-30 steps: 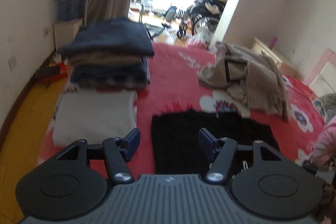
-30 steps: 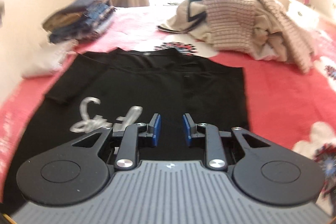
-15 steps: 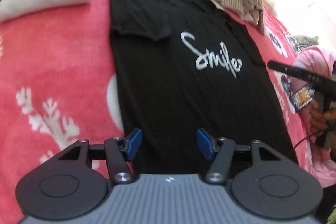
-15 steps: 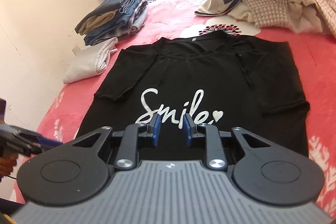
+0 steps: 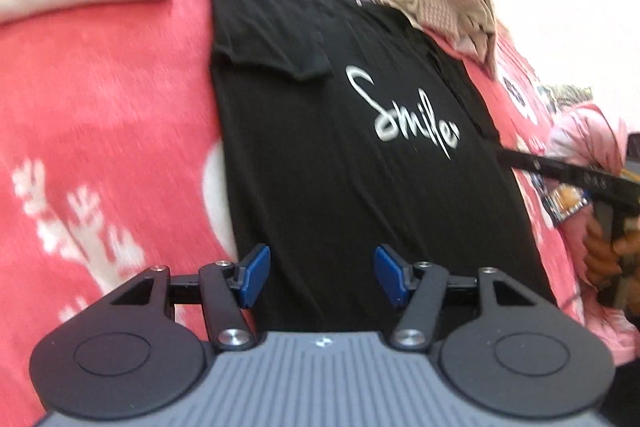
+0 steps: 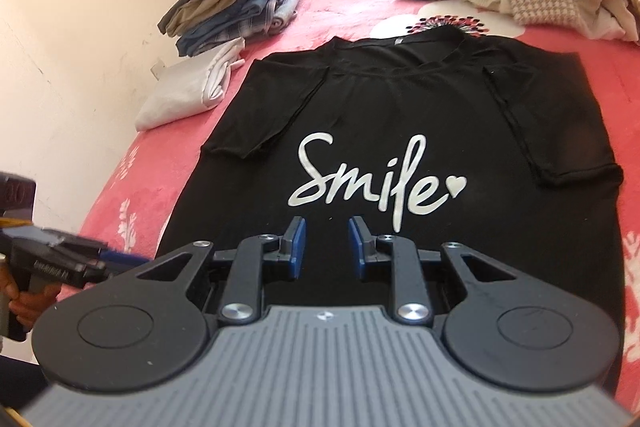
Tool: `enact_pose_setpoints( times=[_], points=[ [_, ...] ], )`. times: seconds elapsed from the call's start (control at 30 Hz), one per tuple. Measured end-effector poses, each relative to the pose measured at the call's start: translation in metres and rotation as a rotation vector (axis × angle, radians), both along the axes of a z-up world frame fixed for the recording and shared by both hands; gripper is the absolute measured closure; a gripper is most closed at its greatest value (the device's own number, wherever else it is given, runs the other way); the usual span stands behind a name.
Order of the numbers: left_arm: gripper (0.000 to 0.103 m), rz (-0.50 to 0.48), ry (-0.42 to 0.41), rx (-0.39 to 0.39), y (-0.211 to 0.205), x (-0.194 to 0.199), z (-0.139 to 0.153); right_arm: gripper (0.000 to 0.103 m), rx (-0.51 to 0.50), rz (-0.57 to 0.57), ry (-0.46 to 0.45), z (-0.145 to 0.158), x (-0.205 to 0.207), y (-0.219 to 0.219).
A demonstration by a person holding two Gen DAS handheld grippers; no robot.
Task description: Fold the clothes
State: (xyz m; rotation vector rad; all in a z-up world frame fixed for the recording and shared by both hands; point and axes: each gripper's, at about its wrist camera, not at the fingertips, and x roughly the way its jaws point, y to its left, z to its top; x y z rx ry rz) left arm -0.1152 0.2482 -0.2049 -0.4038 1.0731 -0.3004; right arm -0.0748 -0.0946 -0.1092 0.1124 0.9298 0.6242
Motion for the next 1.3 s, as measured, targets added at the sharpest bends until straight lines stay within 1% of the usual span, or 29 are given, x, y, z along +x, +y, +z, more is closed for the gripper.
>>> enact_pose_setpoints(
  times=[0.17,0.27,0.4,0.5,0.6,0.63,0.67,0.73,0.77,0.83,0.87,1.0,1.07,1.3],
  points=[
    [0.044,0.025,-0.021,0.034,0.007,-0.002,-0.016,0.080,-0.014,0.020,0.017,-0.003,-0.002,0.010],
    [0.044,0.011,-0.044,0.032,0.006,-0.015,-0.022,0.080,-0.011,0.028,0.031,-0.005,-0.001,0.015],
    [0.044,0.000,-0.012,-0.013,0.007,-0.035,-0.026,0.080,-0.010,0.041,0.038,-0.006,-0.003,0.020],
    [0.045,0.000,0.030,-0.068,0.009,-0.052,-0.028,0.079,-0.010,0.044,0.043,-0.007,-0.003,0.021],
    [0.047,-0.005,0.093,-0.131,0.007,-0.067,-0.036,0.079,0.004,0.040,0.057,-0.009,-0.001,0.022],
    [0.052,-0.010,0.110,-0.144,0.006,-0.072,-0.038,0.079,0.010,0.039,0.063,-0.009,0.001,0.022],
    [0.054,-0.016,0.127,-0.158,0.004,-0.077,-0.041,0.079,0.015,0.044,0.063,-0.009,0.003,0.027],
    [0.065,-0.020,0.137,-0.158,0.002,-0.081,-0.044,0.079,0.021,0.071,0.050,-0.007,0.014,0.046],
    [0.069,-0.022,0.138,-0.154,0.001,-0.083,-0.045,0.079,0.024,0.085,0.043,-0.006,0.019,0.056],
    [0.091,-0.029,0.131,-0.151,0.001,-0.085,-0.044,0.079,0.030,0.113,0.029,-0.004,0.029,0.075],
    [0.095,-0.033,0.125,-0.150,0.001,-0.086,-0.043,0.079,0.033,0.126,0.022,-0.003,0.034,0.085],
    [0.099,-0.049,0.104,-0.146,0.003,-0.088,-0.040,0.075,0.044,0.182,-0.005,0.002,0.055,0.124],
    [0.099,-0.078,0.076,-0.144,0.001,-0.089,-0.035,0.074,0.042,0.206,-0.015,0.002,0.064,0.142],
    [0.100,-0.187,-0.017,-0.123,-0.008,-0.095,-0.020,0.071,-0.075,0.252,0.000,-0.025,0.084,0.202]
  ],
)
